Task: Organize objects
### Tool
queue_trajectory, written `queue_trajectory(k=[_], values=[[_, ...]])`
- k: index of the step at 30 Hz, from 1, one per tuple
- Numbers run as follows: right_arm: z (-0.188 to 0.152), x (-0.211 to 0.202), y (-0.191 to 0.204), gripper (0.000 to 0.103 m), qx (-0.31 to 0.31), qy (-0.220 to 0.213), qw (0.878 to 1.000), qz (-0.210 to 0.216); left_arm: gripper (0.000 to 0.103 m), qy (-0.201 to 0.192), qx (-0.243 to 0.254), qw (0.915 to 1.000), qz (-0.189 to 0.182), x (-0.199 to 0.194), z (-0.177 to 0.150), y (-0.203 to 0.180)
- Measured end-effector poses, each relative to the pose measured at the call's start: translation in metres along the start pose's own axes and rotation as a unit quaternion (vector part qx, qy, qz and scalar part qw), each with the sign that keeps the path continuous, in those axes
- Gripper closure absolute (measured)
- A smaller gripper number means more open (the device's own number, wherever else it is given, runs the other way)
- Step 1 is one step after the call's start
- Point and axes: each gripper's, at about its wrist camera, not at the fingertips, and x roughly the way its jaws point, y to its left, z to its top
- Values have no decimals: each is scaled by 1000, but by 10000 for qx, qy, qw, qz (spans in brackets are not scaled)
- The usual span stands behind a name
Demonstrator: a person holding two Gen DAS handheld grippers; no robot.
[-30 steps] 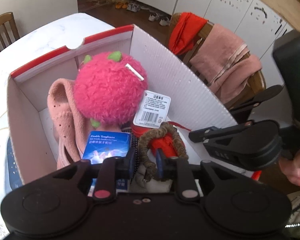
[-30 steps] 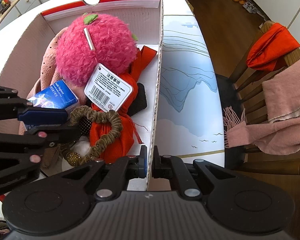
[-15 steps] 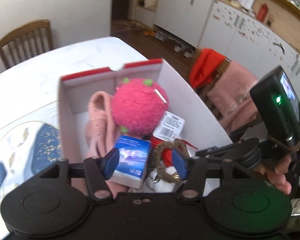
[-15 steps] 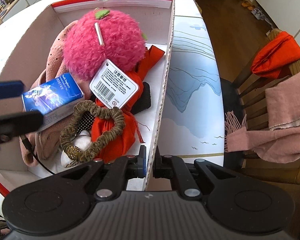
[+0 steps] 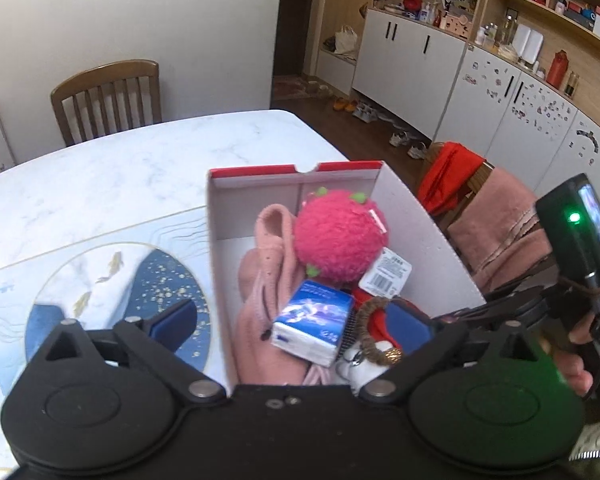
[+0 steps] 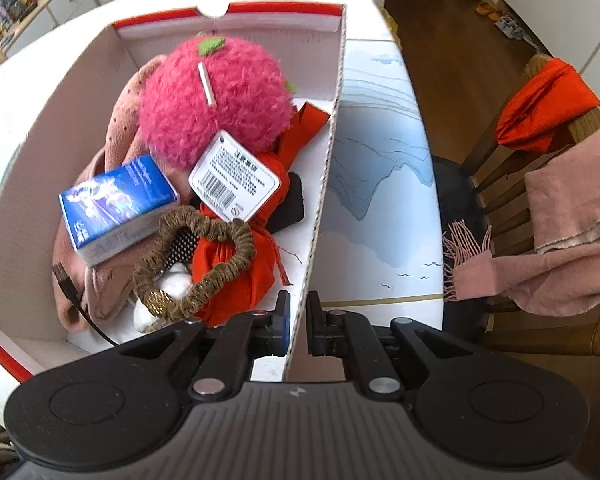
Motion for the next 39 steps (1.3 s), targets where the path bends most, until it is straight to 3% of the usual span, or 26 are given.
queue_trajectory(k=[5,10,14,15,18,23,30,34,39], values=[[-2,-12,0,93,23,-286,9995,-114,1,-51,18,10000,0,-11,-7,9],[-10,-26,0,74,128,-506,9983,-271,1,-119,160,9998,-13,-23,-12,11],[-18,-45,1,72,233,-806,9958,-359,1,-194,235,9995,-88,-32,-15,13],[-21,-53,3,69,198,-918,9948,-402,1,-204,257,9994,-110,-34,-16,12],[-33,-76,9,47,149,-1307,9902,-471,1,-225,311,9991,-170,-38,-19,12],[-59,-109,23,40,131,-1800,9832,-262,1,-249,307,9988,-287,-45,-25,11],[-102,-148,50,16,128,-2715,9622,-168,1,-365,433,9979,-328,-62,-38,8],[-117,-157,58,14,281,-2923,9558,-117,1,-476,502,9975,-137,-72,-46,9],[-134,-164,63,9,509,-3092,9496,-36,1,-609,525,9966,-187,-83,-54,12]])
